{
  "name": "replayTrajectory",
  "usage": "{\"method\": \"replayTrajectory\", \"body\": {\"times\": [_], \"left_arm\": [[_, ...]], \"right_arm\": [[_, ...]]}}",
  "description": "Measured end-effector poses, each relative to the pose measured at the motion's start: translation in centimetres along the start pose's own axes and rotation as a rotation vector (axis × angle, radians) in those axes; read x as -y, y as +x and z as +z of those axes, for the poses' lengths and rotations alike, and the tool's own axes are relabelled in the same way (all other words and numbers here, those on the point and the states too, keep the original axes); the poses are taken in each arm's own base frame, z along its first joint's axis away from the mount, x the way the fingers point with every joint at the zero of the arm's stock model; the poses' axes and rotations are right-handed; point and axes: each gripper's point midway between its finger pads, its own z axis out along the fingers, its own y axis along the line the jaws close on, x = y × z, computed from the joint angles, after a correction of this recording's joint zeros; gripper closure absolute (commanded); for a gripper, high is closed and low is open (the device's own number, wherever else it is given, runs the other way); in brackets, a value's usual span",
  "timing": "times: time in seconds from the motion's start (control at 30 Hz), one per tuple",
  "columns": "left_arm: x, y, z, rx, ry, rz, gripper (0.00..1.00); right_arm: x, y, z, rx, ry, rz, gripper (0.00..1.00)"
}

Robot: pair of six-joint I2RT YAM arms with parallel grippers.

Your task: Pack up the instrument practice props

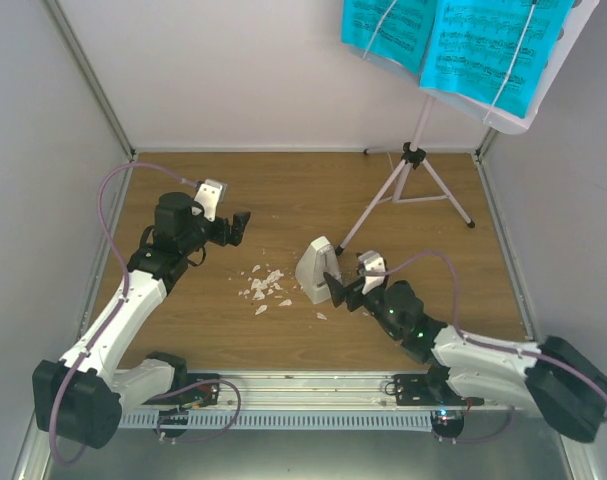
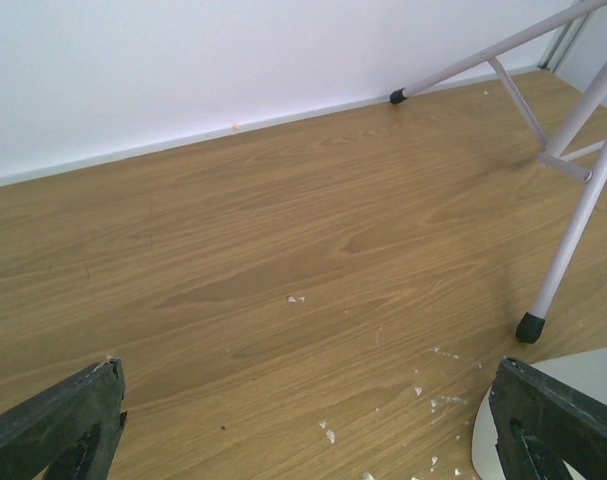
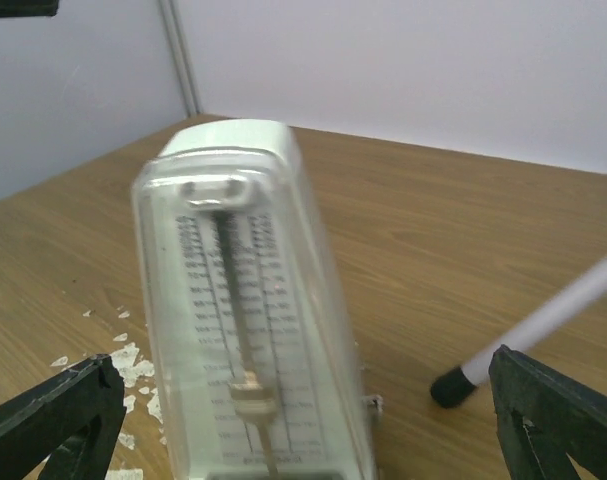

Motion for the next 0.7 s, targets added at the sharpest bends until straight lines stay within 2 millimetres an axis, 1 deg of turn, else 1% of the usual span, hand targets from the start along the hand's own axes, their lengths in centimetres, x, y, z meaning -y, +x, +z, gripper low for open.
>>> {"method": "replayTrajectory", "body": {"times": [0.1,0.2,0.3,0.37,0.43,0.5,0.53,0.6,0.63,0.7], "left_arm": [[0.0,0.1,0.1,-0.002,0.001,-0.002,0.01],[0.6,0.2,0.2,-0.007,0.015,0.005,0.01],[3.0,0.7,0.9,-0.031,0.071,0.031,0.01],[5.8,1.2,1.7,-0.059,0.138,0.061,0.01],[9.6,1.4,2.2,-0.086,0.234,0.100,0.01],[13.4,1.1,2.2,-0.102,0.333,0.137,0.01],[15.0,0.6,2.1,-0.102,0.376,0.151,0.01],[18.2,-1.3,1.7,-0.076,0.473,0.173,0.01],[19.2,-2.3,1.4,-0.061,0.509,0.178,0.01],[20.6,-4.2,1.4,-0.029,0.557,0.184,0.01]], "right_arm": [[1.1,0.0,-1.7,0.004,0.030,0.057,0.00],[2.6,0.9,-3.4,-0.008,0.069,0.151,0.00],[4.8,2.1,-4.4,-0.042,0.132,0.249,0.01],[6.7,2.9,-4.7,-0.073,0.186,0.310,0.00],[8.8,3.8,-5.0,-0.112,0.247,0.360,0.00],[10.7,4.4,-5.2,-0.162,0.299,0.409,0.01],[11.5,4.6,-5.2,-0.185,0.318,0.430,0.00],[12.6,4.4,-5.1,-0.222,0.337,0.468,0.00],[12.9,4.0,-5.1,-0.230,0.337,0.482,0.00],[13.3,3.4,-5.0,-0.236,0.334,0.500,0.00]]}}
